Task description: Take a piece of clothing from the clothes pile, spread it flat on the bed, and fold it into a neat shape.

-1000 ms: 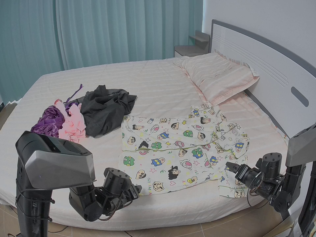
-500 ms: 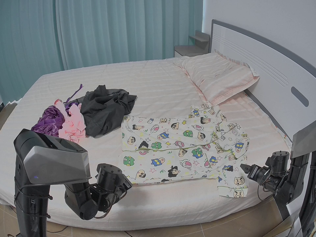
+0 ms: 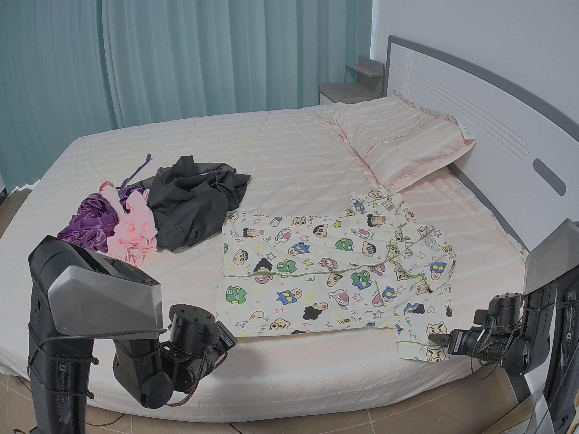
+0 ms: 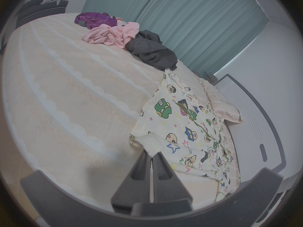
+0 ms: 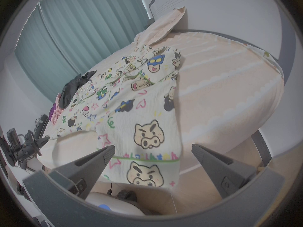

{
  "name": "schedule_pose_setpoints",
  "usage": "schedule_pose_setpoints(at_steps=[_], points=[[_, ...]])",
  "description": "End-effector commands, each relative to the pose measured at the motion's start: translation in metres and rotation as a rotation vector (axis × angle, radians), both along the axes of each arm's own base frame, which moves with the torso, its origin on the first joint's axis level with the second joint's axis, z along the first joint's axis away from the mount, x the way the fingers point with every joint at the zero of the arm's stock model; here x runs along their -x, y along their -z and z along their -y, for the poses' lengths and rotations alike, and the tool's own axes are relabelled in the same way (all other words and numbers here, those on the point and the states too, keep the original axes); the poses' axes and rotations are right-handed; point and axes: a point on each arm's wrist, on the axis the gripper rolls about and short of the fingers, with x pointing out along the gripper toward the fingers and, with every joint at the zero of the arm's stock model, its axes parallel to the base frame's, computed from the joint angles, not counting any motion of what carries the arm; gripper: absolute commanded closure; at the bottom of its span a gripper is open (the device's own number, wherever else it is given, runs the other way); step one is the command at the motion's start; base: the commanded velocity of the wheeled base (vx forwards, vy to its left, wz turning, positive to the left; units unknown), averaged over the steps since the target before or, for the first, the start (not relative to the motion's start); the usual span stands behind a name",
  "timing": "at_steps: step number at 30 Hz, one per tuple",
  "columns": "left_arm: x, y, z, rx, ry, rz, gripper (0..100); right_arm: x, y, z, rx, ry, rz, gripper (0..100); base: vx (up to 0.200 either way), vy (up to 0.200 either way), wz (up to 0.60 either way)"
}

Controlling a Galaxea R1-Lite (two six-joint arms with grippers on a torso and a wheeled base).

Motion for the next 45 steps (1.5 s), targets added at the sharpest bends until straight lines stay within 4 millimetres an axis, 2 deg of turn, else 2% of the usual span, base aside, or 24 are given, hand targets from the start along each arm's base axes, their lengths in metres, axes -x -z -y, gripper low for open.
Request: schedule_pose_setpoints(at_steps=[1,8,9,21,22,30,33,41,45], points=[[0.001,0.005,0.0,-0.006,0.002,-0.014,100,0.004,0.012,0.008,-0.014,-0.007,-0.051,0,0.0,0.0,0.0],[0.001,0.006,0.0,-0.007,0.003,-0.015,100,0.005,0.022,0.008,-0.042,-0.052,-0.074,0,0.0,0.0,0.0],[0.001,0.006,0.0,-0.007,0.003,-0.015,100,0.005,0.025,0.006,-0.06,-0.101,-0.074,0,0.0,0.0,0.0],[0.001,0.006,0.0,-0.006,0.005,-0.015,100,-0.001,0.025,0.006,-0.095,-0.138,-0.046,0,0.0,0.0,0.0],[0.001,0.006,0.0,-0.006,0.005,-0.015,100,-0.001,0.025,0.006,-0.096,-0.14,-0.045,100,0.0,0.0,0.0],[0.002,0.006,0.002,-0.014,0.012,-0.015,100,0.008,0.021,0.014,-0.114,-0.121,-0.067,100,0.0,0.0,0.0],[0.004,0.006,0.006,-0.019,0.027,-0.013,100,0.014,0.013,0.019,-0.125,-0.106,-0.061,100,0.0,0.0,0.0],[0.01,0.002,0.009,-0.053,0.057,-0.005,100,0.031,-0.008,0.018,-0.128,-0.112,-0.054,100,0.0,0.0,0.0],[0.022,0.004,0.011,-0.125,0.094,-0.015,100,0.042,-0.011,0.024,-0.093,-0.116,-0.063,100,0.0,0.0,0.0]])
